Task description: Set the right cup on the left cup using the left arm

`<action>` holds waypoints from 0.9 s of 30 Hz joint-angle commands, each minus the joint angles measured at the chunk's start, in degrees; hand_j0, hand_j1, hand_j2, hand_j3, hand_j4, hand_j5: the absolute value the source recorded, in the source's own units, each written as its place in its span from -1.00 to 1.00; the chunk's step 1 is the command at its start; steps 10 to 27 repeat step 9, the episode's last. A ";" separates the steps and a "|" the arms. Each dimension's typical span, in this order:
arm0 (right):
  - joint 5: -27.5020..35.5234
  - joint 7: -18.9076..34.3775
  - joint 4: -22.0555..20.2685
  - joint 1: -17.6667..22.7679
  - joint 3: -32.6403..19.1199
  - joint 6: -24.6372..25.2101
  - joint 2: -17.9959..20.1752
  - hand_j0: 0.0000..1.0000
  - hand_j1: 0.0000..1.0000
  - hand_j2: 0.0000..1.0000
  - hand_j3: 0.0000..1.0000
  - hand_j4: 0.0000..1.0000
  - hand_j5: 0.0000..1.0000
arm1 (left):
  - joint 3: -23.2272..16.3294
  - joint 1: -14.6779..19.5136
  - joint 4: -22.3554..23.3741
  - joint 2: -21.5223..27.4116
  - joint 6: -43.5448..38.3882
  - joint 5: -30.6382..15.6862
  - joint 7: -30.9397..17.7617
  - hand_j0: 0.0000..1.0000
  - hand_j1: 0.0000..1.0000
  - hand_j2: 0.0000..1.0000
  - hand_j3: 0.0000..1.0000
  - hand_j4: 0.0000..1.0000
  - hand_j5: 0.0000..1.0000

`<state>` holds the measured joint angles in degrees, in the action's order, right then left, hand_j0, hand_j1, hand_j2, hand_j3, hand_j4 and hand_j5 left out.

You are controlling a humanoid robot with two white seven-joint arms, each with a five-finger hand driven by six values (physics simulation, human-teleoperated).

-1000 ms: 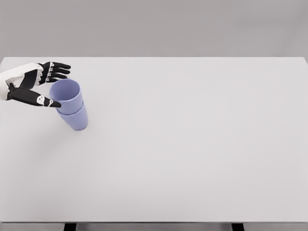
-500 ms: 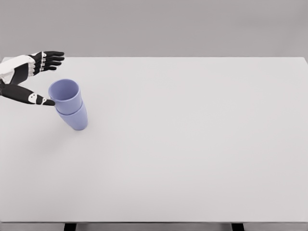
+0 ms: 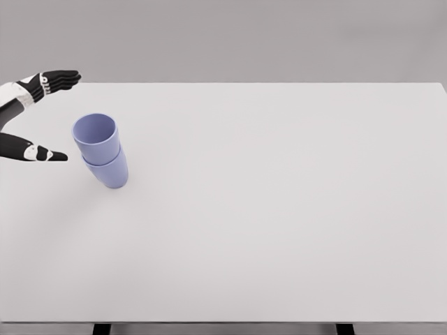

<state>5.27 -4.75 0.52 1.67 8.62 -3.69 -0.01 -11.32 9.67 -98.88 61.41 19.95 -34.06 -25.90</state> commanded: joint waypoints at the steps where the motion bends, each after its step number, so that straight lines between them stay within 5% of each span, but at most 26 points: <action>1: 0.01 0.01 0.01 0.00 0.00 0.00 0.01 1.00 1.00 1.00 1.00 1.00 1.00 | 0.51 0.00 -0.09 -0.15 0.35 -0.30 -0.55 1.00 1.00 1.00 1.00 1.00 1.00; 27: 0.01 0.01 0.01 0.00 0.00 0.00 0.01 1.00 1.00 1.00 1.00 1.00 1.00 | 0.59 -0.18 0.00 -1.29 0.09 -0.30 -0.64 1.00 1.00 1.00 1.00 1.00 1.00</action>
